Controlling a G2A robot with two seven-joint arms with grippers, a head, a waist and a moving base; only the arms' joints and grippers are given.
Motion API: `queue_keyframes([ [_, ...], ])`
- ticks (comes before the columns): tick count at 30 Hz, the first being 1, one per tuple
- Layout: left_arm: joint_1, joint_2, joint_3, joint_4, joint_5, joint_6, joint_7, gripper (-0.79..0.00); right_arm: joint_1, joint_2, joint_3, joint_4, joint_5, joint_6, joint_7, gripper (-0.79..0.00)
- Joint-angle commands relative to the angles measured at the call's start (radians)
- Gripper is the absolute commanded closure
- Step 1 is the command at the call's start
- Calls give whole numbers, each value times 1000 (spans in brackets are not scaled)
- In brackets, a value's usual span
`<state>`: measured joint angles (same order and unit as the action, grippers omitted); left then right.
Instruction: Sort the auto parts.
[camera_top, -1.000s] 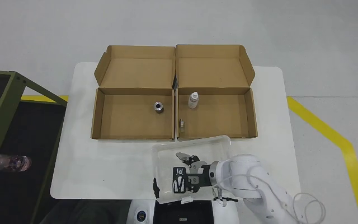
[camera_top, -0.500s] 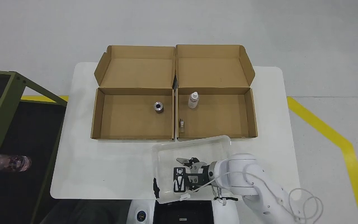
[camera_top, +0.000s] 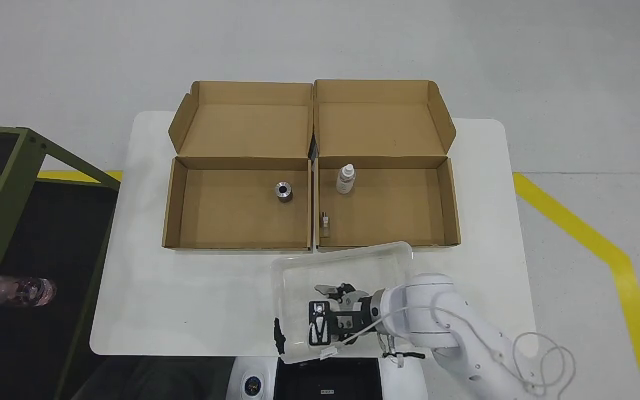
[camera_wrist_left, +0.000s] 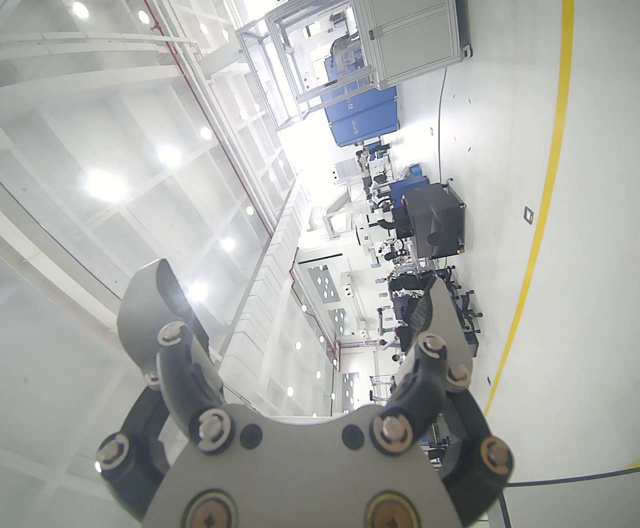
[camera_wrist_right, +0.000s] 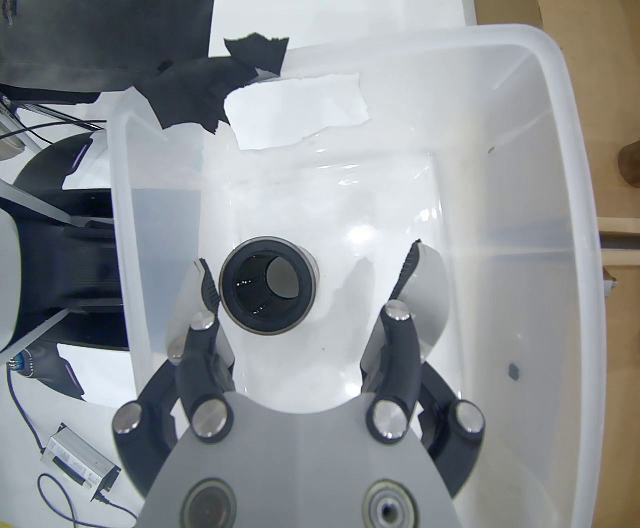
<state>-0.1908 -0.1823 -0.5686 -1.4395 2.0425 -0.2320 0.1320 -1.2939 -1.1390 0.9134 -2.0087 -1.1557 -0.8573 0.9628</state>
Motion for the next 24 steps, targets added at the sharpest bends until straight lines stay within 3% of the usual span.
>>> queue_keyframes([
  [1, 0, 0, 0, 0, 0, 0, 0, -785, 5, 2, -11, 2, -4, 3, 2, -646],
  [17, 0, 0, 0, 0, 0, 0, 0, -785, 70, 4, -82, 75, 18, 23, -1, -606],
  [19, 0, 0, 0, 0, 0, 0, 0, -785, 80, 3, -92, 84, 21, 26, -4, -573],
  [23, 0, 0, 0, 0, 0, 0, 0, -785, 98, 2, -109, 100, 26, 25, -9, -385],
  [24, 0, 0, 0, 0, 0, 0, 0, -785, 102, 2, -113, 105, 29, 26, -12, -372],
])
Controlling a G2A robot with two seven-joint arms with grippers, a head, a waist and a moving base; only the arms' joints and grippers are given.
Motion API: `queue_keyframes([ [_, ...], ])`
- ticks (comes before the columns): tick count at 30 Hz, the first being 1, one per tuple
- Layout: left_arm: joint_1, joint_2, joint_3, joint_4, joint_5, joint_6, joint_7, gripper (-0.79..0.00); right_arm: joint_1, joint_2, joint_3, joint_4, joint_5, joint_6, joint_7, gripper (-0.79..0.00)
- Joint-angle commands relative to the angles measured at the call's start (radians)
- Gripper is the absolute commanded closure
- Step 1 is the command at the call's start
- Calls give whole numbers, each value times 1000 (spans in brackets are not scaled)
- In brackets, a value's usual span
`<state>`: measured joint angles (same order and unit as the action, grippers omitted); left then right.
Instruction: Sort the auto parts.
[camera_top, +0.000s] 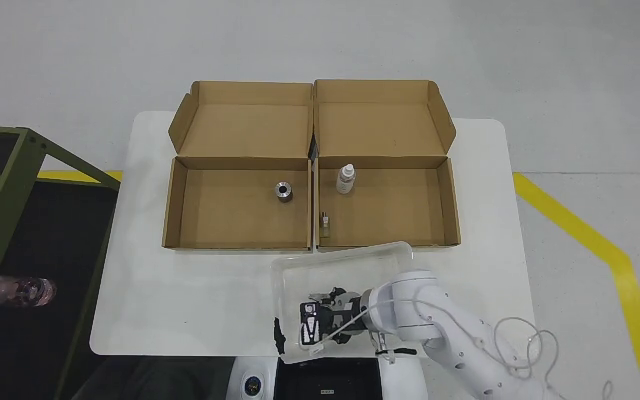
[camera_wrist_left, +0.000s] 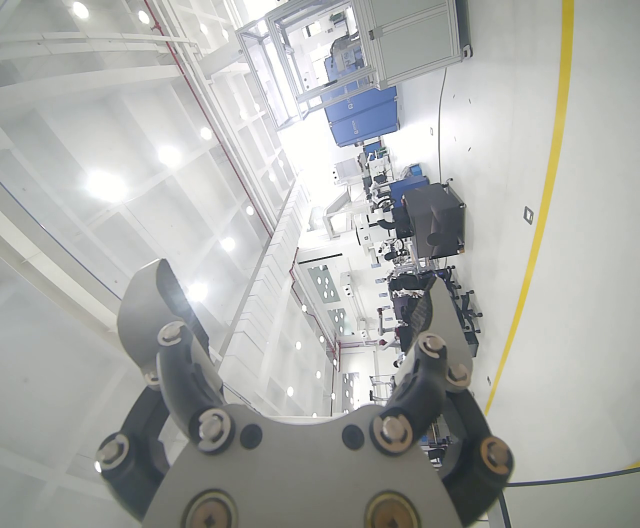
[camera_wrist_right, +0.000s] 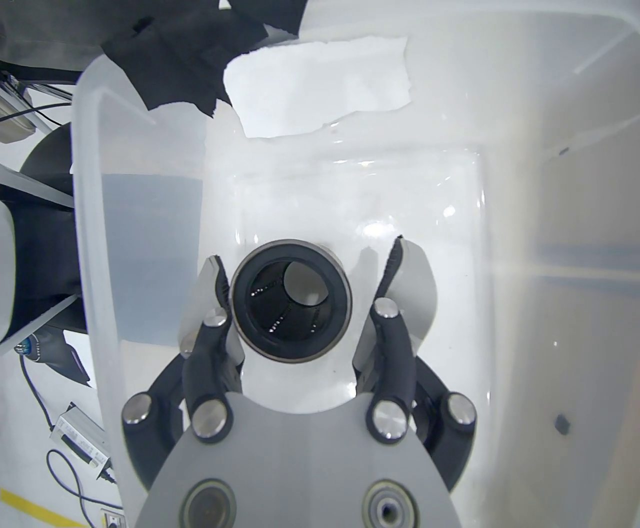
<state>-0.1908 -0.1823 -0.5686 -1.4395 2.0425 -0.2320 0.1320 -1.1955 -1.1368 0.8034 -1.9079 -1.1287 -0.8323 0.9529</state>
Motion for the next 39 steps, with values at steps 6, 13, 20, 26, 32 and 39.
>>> queue_keyframes([
  [6, 0, 0, 0, 0, 0, 0, 0, -785, 24, -1, -19, 18, 12, -2, -32, -286],
  [13, 0, 0, 0, 0, 0, 0, 0, -785, 36, 3, -21, 17, 16, -6, -76, -99],
  [20, 0, 0, 0, 0, 0, 0, 0, -785, 46, 8, -17, 25, 29, -19, -123, 0],
  [26, 0, 0, 0, 0, 0, 0, 0, -785, 49, 15, -1, 26, 53, -29, -155, 0],
  [32, 0, 0, 0, 0, 0, 0, 0, -785, 38, 27, 36, 14, 95, -35, -202, 0],
  [39, 0, 0, 0, 0, 0, 0, 0, -785, 18, 41, 84, -6, 160, -40, -250, 0],
])
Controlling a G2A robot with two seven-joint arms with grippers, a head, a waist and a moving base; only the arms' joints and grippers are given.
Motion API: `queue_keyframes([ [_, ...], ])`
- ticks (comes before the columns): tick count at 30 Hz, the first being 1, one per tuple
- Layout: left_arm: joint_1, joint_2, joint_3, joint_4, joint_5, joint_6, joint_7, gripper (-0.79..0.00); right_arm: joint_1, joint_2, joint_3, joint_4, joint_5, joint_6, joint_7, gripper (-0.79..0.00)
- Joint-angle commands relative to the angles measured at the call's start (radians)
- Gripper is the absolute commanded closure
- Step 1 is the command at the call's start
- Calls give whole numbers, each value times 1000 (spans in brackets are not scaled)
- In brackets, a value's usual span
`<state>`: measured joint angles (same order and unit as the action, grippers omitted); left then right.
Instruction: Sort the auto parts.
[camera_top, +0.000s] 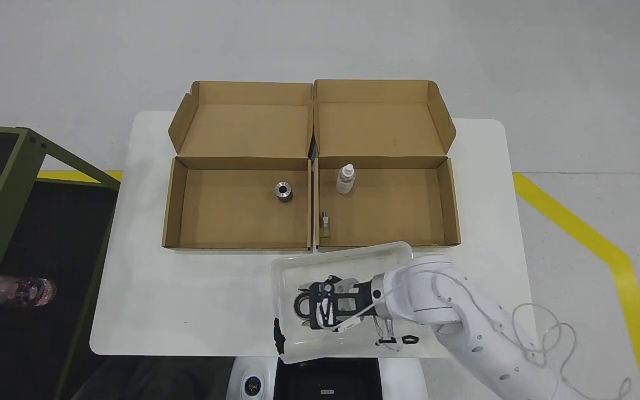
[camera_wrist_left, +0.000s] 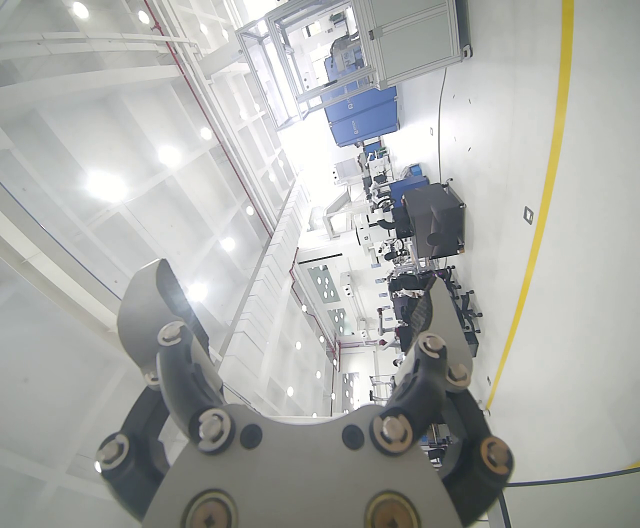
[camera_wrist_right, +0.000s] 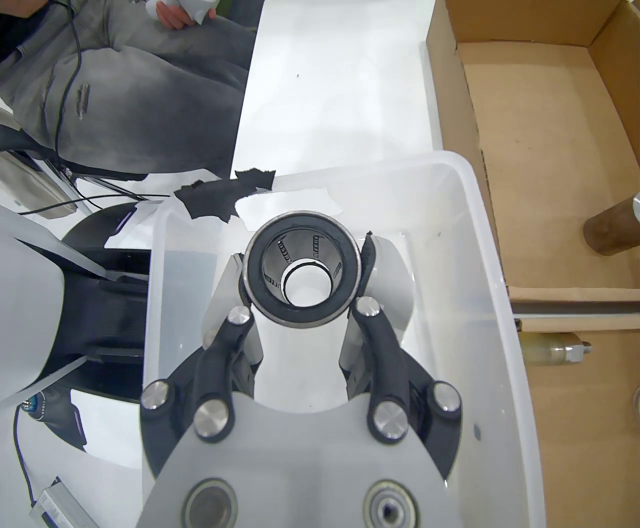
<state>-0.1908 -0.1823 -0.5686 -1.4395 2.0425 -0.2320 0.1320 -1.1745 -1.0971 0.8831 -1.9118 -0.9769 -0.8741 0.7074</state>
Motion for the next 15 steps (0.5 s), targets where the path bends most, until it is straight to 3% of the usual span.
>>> queue_keyframes([
  [1, 0, 0, 0, 0, 0, 0, 0, -785, -6, 3, 8, -5, 17, 4, -12, 0],
  [15, 0, 0, 0, 0, 0, 0, 0, -785, 27, 8, 43, 26, 129, 43, -94, 0],
])
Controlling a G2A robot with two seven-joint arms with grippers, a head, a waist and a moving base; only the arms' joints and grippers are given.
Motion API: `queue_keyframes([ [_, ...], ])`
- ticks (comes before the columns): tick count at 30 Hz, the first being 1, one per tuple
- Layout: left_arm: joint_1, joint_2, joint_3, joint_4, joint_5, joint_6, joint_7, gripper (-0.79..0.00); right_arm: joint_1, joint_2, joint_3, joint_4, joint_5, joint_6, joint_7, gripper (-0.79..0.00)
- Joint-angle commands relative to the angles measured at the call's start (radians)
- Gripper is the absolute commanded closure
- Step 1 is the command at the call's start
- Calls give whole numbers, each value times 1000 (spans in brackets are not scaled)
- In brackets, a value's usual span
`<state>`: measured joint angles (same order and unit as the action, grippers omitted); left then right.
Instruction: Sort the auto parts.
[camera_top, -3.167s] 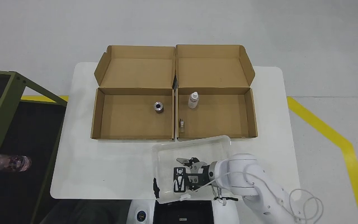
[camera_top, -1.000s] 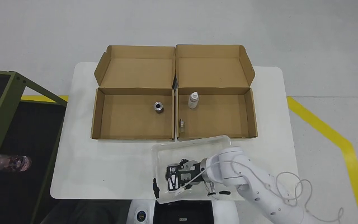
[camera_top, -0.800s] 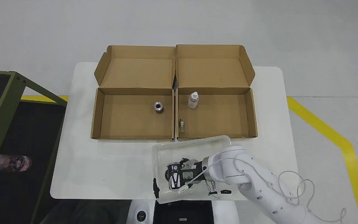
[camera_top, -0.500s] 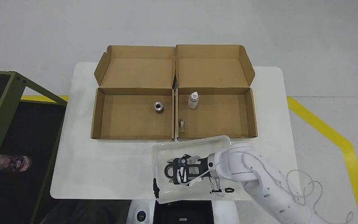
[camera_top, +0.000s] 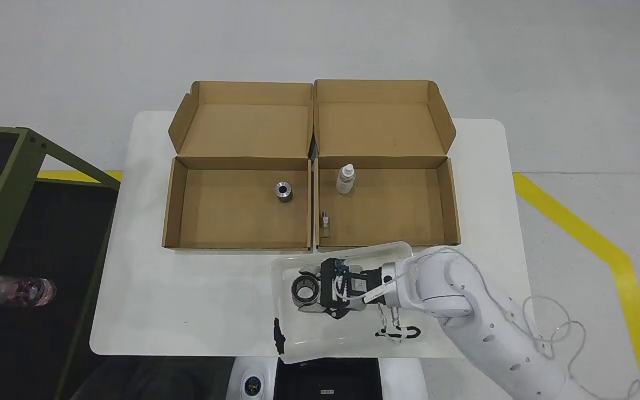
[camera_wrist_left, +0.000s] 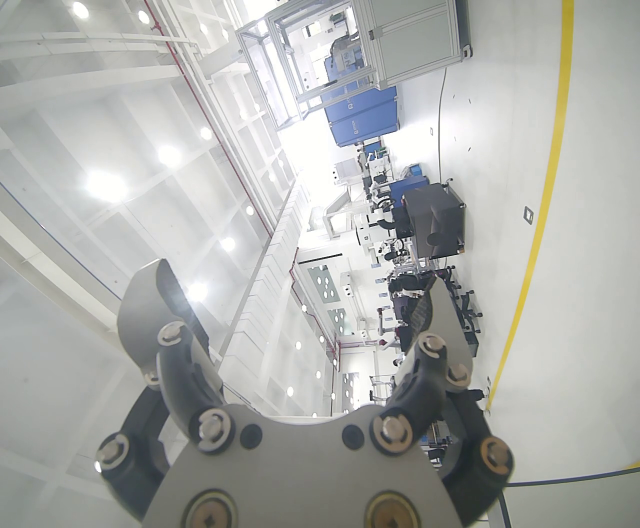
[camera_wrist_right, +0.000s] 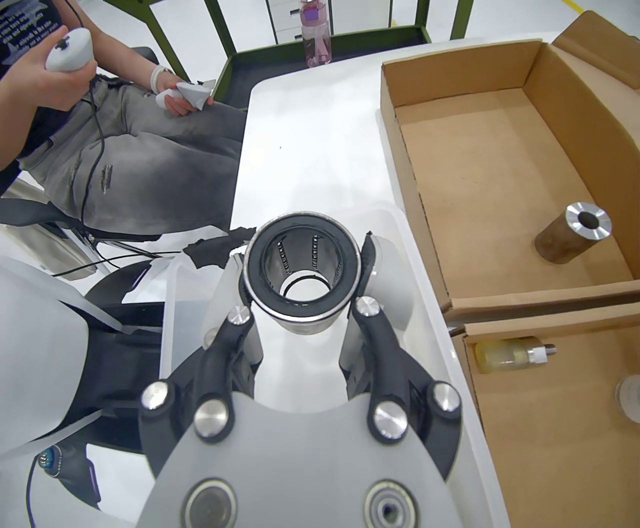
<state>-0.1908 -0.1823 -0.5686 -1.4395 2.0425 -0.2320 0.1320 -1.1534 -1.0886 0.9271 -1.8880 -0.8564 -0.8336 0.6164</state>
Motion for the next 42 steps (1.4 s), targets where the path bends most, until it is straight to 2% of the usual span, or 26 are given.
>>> queue_keyframes([
  [1, 0, 0, 0, 0, 0, 0, 0, -785, 13, -1, -2, 4, 18, 6, -7, 0],
  [11, 0, 0, 0, 0, 0, 0, 0, -785, 111, -21, -46, 34, 76, 63, -22, 0],
  [26, 0, 0, 0, 0, 0, 0, 0, -785, 305, -83, -149, 176, 116, 187, -67, 0],
  [42, 0, 0, 0, 0, 0, 0, 0, -785, 451, -162, -280, 329, 45, 341, -62, 0],
])
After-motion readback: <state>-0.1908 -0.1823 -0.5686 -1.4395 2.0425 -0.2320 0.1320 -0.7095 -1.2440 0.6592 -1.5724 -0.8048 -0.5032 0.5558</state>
